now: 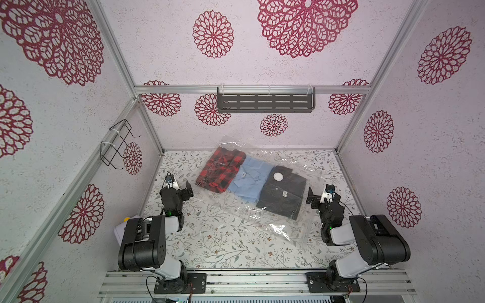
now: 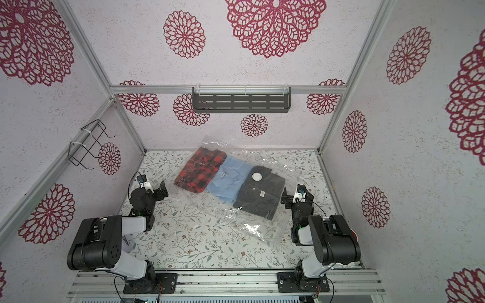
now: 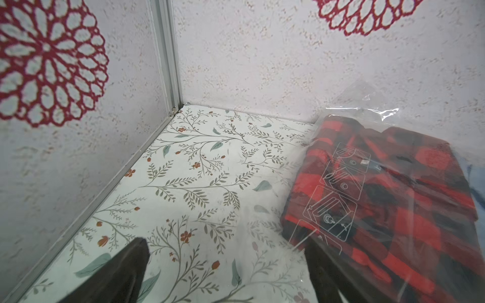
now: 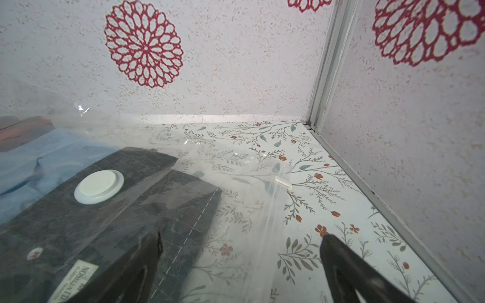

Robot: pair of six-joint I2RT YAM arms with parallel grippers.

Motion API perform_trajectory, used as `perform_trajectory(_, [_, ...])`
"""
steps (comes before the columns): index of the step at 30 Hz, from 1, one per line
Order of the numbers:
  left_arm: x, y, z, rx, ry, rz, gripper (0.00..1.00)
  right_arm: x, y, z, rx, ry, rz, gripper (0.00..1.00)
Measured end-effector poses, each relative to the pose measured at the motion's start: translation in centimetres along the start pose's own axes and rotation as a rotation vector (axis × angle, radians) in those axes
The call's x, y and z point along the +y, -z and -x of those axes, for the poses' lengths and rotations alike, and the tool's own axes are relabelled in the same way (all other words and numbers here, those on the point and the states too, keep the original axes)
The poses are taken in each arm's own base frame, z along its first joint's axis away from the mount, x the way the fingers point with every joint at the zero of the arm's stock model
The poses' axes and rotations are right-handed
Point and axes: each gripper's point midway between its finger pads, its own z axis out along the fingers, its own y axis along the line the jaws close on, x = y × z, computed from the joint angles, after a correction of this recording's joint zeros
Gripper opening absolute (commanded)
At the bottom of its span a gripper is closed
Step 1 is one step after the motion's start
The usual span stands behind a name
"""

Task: Place the folded shirt into the vacuum bag
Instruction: Reset both arms

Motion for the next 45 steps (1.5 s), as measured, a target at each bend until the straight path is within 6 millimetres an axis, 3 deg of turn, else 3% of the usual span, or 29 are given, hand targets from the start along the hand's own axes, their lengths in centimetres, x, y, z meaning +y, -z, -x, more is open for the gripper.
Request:
perform_trajectory(8, [0.2,0.0,-0.1,0.002,0.000,0.013,0.97,2.3,4.0,-2.0,-0.009,0.071,0.163,0.99])
perform_trajectory(18, [0.4,0.0,0.0,0.001,0.000,0.021,0.97,2.8,4.0,0.0,-0.089,0.082,0.189,0.99])
perform_trajectory(23, [0.4,0.0,0.0,0.001,0.000,0.022,0.97,1.8,4.0,-0.2,-0.083,0.069,0.130,0.99])
perform_trajectory(30, [0.4,0.0,0.0,0.001,0.000,0.023,0.97,-1.2,4.3,-2.0,-0.022,0.011,-0.036,0.99])
perform_trajectory(45, [0.4,0.0,0.0,0.001,0.000,0.024,0.97,-2.2,4.3,-2.0,-0.023,-0.009,-0.096,0.99])
